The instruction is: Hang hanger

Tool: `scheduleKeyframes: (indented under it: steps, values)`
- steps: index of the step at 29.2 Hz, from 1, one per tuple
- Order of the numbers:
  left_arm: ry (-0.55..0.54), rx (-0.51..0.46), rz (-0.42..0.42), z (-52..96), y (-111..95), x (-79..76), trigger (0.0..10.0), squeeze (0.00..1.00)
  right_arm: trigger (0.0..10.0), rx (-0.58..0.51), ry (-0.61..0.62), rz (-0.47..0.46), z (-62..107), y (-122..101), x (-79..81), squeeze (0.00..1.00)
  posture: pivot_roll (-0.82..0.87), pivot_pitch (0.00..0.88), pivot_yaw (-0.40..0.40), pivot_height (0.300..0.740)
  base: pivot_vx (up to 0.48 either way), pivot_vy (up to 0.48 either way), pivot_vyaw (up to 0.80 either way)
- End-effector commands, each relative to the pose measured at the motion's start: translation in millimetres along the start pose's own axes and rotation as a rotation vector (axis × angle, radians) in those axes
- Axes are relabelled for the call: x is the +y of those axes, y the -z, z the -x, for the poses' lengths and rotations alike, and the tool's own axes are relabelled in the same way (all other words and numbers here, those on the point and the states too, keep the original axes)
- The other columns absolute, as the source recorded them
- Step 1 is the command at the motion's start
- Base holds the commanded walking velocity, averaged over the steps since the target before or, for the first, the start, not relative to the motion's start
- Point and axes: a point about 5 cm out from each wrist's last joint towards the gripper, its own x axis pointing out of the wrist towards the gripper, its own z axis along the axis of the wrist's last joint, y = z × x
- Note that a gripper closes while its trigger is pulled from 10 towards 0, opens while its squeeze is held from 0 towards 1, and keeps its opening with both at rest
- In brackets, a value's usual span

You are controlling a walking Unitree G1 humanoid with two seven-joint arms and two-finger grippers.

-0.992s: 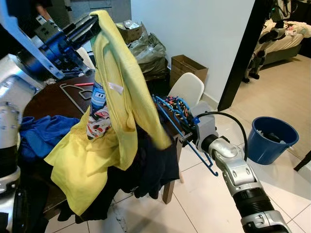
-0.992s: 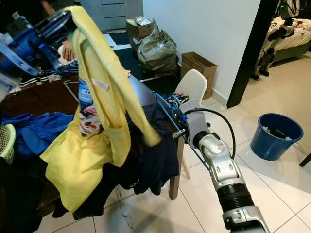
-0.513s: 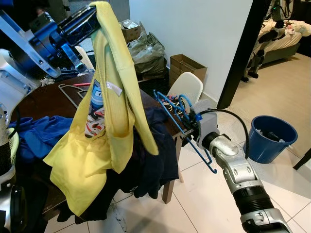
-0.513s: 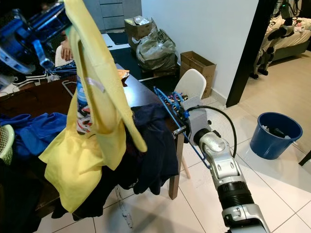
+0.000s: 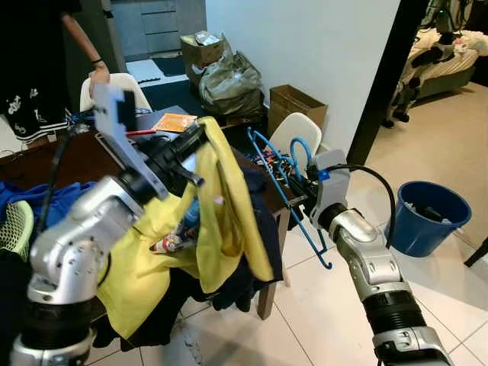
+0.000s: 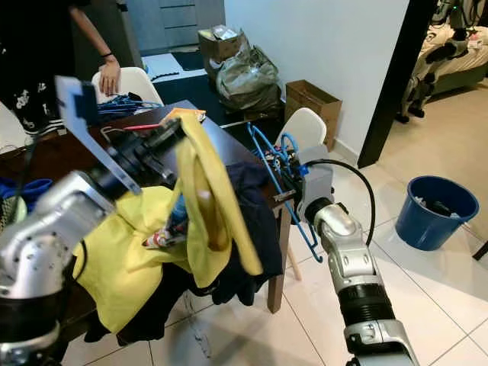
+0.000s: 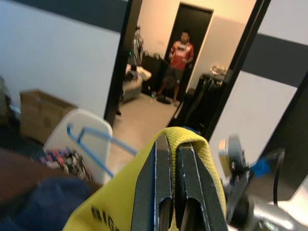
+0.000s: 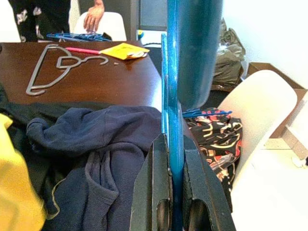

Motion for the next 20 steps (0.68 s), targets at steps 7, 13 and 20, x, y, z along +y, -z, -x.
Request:
scheduleKeyframes:
  steps: [7, 13, 20]
  values:
    - [-0.068, 0.016, -0.020, 8.3, 5.0, 5.3, 10.0, 0.00, 10.0, -0.152, -0.062, -0.278, -0.5, -26.7, -9.0, 0.00, 0.00, 0.000, 0.008, 0.740, 0.000, 0.000, -0.31]
    - [-0.107, -0.018, -0.053, 14.1, -10.6, 17.0, 10.0, 0.00, 10.0, -0.203, -0.253, -0.237, 31.4, -35.4, -37.1, 0.00, 0.00, 0.000, 0.013, 0.740, 0.000, 0.000, 0.00]
    - [-0.103, -0.029, -0.119, 20.1, -27.8, 21.1, 10.0, 0.00, 10.0, 0.058, -0.620, -0.028, 139.8, -45.7, -103.0, 0.00, -0.01, 0.000, 0.013, 0.740, 0.000, 0.000, 0.00]
